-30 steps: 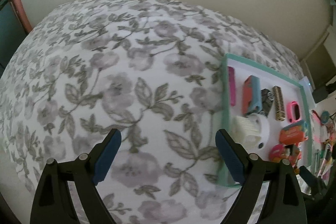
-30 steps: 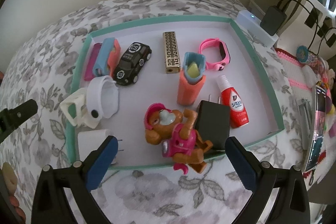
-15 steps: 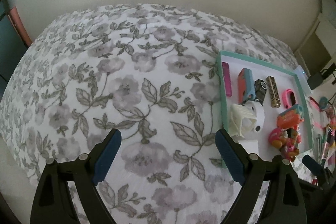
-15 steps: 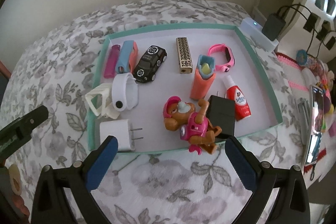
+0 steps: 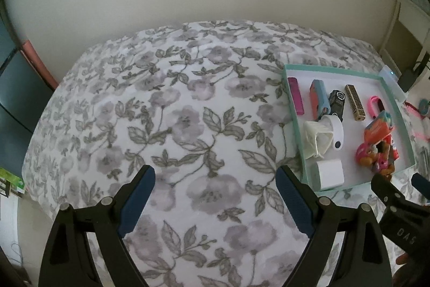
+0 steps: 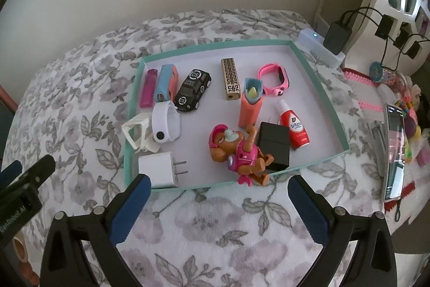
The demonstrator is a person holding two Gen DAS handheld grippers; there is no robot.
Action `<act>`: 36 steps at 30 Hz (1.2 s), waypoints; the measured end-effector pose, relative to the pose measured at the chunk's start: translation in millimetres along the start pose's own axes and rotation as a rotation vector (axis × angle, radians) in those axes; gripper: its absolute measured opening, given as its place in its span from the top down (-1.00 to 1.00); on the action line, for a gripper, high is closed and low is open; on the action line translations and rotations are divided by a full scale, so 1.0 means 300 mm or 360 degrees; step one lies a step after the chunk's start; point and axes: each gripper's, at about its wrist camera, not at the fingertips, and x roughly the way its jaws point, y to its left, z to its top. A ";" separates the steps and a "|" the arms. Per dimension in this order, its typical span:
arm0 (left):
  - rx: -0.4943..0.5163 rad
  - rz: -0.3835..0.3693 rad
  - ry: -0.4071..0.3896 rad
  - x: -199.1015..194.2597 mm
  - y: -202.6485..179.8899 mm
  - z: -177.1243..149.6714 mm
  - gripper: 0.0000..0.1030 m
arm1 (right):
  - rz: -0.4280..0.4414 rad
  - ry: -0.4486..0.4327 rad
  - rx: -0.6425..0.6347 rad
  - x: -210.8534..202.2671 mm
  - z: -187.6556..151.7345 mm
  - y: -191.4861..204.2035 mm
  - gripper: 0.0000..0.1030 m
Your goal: Organize rigid objects
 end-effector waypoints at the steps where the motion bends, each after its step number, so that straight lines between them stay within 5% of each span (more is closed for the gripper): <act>1: 0.0004 -0.0011 0.0002 -0.004 0.002 -0.004 -0.78 | -0.0002 0.0001 0.0000 -0.002 -0.002 0.000 -1.00; 36: -0.0090 -0.0030 0.0047 -0.015 0.053 -0.017 -0.77 | -0.0029 -0.0101 -0.0109 -0.086 -0.012 0.054 -1.00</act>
